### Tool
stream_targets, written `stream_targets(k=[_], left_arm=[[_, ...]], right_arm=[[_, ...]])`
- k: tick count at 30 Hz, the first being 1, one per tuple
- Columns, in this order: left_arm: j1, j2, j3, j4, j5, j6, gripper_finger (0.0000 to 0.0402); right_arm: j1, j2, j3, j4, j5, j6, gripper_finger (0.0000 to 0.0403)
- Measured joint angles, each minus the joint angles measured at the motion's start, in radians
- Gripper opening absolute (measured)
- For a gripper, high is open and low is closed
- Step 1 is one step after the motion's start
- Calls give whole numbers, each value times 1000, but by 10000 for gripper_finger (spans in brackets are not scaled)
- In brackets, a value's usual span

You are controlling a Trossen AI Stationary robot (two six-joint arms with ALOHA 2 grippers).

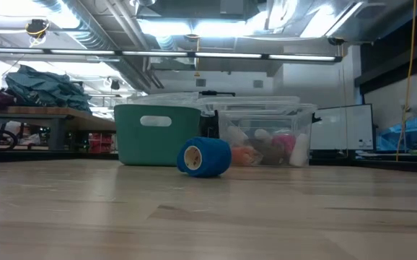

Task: Roll bandage
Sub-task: Put the blue bandage into the transparent zip bag

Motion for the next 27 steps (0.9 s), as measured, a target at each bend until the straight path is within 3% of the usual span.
stream_targets(k=[10, 16, 27], left_arm=[[0, 0, 0, -4, 13, -39, 9], [-1, -4, 0, -51, -46, -126, 3], [0, -93, 0, -442, -123, -290, 1]], right_arm=[[0, 0, 0, -1, 37, -1, 10], [0, 0, 0, -1, 37, -1, 36], [0, -1, 0, -11, 45, 0, 98]])
